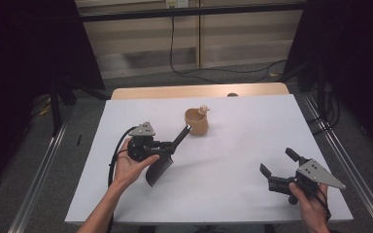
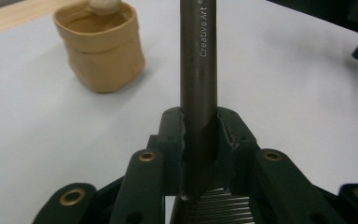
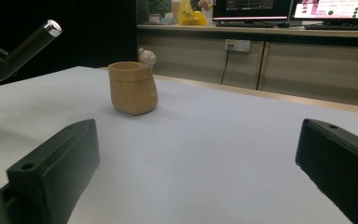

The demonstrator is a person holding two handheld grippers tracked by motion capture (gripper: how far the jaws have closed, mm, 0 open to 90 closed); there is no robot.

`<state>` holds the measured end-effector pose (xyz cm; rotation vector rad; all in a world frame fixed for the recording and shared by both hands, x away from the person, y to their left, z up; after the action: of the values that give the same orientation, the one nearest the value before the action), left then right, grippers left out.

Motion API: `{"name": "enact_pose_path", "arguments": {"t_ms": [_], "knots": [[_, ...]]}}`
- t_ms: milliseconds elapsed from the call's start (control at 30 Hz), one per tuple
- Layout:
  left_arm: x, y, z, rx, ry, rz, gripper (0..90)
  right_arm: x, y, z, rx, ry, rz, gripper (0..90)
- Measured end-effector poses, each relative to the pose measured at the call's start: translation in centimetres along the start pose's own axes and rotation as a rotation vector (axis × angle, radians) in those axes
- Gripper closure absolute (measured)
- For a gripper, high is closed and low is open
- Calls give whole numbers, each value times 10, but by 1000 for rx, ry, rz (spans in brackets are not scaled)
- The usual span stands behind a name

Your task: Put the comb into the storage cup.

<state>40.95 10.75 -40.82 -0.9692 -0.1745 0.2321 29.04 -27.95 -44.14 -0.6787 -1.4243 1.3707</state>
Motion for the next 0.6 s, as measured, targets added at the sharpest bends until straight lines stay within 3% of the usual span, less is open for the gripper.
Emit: {"name": "enact_pose_path", "arguments": {"t_ms": [167, 267, 433, 600], "knots": [[-8, -3, -4, 6, 34, -22, 731, 5, 0, -3, 22, -29, 29, 0], [-13, -7, -7, 4, 54, -33, 731, 12, -3, -6, 20, -36, 16, 0], [-17, -10, -6, 8, 63, -59, 731, 18, -4, -9, 31, -55, 18, 0], [-20, -12, -6, 6, 69, -63, 731, 33, -9, -18, 63, -100, 25, 4]]}}
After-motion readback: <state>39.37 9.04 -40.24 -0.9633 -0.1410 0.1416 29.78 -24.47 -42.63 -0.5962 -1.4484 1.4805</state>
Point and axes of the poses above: each handheld gripper's, and its own axes: z roughly backward along the jaws, y roughly out of its underside, x roughly to its left, the point moved 4 cm from there along -z, roughly forward along the jaws, and after that the axes turned 15 degrees about -z, right-handed, at the moved point
